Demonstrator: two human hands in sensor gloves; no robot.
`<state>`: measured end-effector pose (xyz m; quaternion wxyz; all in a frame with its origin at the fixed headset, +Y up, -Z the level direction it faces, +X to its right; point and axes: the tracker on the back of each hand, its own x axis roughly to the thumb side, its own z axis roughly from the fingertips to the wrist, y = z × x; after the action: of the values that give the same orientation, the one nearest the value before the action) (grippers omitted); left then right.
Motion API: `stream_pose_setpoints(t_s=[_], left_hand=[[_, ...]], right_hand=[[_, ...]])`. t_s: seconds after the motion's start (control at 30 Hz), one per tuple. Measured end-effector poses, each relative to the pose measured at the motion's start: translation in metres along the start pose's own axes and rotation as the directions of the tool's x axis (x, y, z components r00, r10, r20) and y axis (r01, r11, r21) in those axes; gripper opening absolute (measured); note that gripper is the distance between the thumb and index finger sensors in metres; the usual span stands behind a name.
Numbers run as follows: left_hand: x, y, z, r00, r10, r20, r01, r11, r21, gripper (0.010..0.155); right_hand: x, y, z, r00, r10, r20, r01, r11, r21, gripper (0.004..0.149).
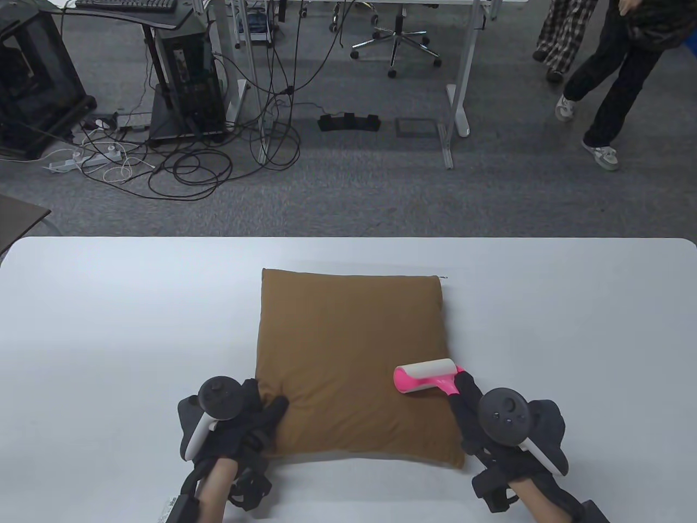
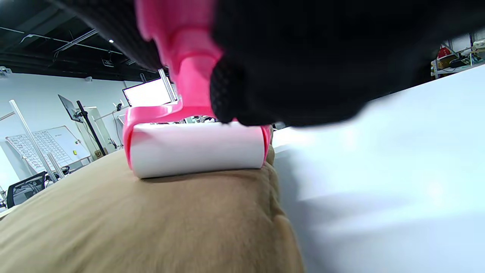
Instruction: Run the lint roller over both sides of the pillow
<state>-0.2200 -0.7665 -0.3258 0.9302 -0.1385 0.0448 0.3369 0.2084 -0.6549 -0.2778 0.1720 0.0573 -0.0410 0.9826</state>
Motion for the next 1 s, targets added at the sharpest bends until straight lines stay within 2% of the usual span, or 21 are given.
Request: stream_pose_setpoints(t_s=[0.13,0.3,0.5,0.63,0.8,1.0], left_hand=[[0.000,0.000,0.000,1.000,0.004,-0.001,-0.004,1.000,-0.003,0.091],[-0.002,0.000,0.001,1.000,0.020,-0.005,-0.021,1.000,-0.008,0.091],[-0.002,0.000,0.001,1.000,0.014,-0.004,-0.014,1.000,-0.008,0.091],[-0.002,0.000,0.001,1.000,0.013,-0.004,-0.013,1.000,-0.004,0.091],[-0.002,0.000,0.001,1.000,0.014,-0.004,-0.014,1.000,-0.006,0.091],[-0.002,0.000,0.001,1.000,0.015,-0.004,-0.015,1.000,-0.009,0.091]], right_hand=[[-0.007,-0.008,0.007,0.999,-0.042,-0.023,0.043,0.999,0.016,0.051],[-0.014,-0.025,0.017,0.991,-0.134,-0.032,0.132,0.990,-0.053,0.051],[-0.008,-0.018,0.031,0.993,-0.111,-0.047,0.110,0.994,-0.026,0.052],[-0.005,-0.009,0.019,0.995,-0.066,-0.076,0.063,0.997,-0.039,0.053],[0.003,0.001,-0.006,0.994,-0.053,-0.096,0.049,0.998,-0.044,0.057],[0.015,0.012,-0.053,0.990,-0.061,-0.130,0.063,0.998,0.010,0.058]])
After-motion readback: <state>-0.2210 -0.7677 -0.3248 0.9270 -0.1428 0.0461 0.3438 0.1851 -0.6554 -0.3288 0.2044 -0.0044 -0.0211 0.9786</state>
